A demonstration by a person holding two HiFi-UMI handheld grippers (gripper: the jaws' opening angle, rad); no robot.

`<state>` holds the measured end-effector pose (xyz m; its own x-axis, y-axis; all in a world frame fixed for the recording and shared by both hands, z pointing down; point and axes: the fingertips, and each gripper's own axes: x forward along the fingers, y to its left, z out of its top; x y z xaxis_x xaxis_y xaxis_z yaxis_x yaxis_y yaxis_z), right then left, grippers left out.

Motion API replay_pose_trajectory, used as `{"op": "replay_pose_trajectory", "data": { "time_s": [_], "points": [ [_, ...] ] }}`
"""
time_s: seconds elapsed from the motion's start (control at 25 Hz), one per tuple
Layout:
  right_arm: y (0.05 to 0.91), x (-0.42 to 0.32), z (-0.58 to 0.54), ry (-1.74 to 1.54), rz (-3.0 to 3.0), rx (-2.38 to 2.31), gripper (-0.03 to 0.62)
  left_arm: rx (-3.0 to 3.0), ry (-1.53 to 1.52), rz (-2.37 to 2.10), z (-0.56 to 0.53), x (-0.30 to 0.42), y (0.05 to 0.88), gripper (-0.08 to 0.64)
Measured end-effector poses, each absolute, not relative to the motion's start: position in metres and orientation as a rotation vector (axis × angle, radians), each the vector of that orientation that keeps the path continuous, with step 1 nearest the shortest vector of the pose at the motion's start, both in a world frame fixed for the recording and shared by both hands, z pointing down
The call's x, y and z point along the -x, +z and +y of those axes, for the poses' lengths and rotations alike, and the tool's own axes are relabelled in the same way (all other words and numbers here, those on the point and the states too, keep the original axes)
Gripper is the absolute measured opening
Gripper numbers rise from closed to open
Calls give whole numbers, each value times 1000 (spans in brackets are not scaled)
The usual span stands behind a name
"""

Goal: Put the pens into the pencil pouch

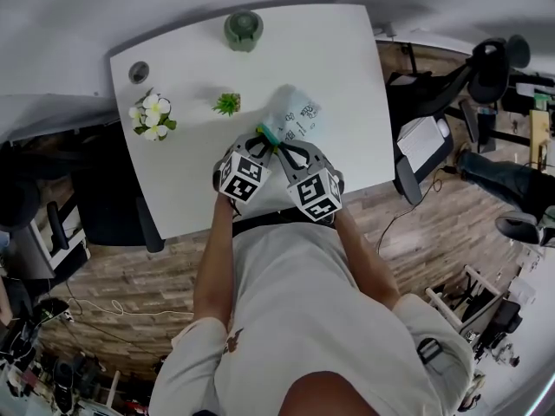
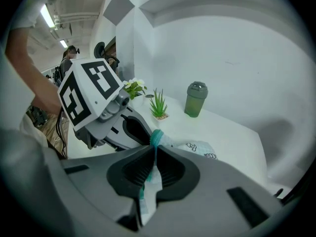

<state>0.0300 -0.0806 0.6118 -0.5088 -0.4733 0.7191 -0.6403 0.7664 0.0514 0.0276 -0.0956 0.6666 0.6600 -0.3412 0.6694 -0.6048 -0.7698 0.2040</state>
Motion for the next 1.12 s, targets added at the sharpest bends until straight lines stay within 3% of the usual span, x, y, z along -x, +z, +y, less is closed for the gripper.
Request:
{"op": "replay_pose_trajectory", "data": {
  "time_s": [0.28, 0.52, 1.12],
  "points": [
    [613, -30, -81, 286, -2205, -824, 21, -2452, 867, -778, -97, -28, 672, 59],
    [616, -29, -81, 286, -2206, -816, 23, -2429, 872, -823, -94, -21, 670, 122],
    [620, -24, -78, 272, -2226, -799, 35, -2321, 801, -1146, -84, 35, 645, 123]
  ]
}}
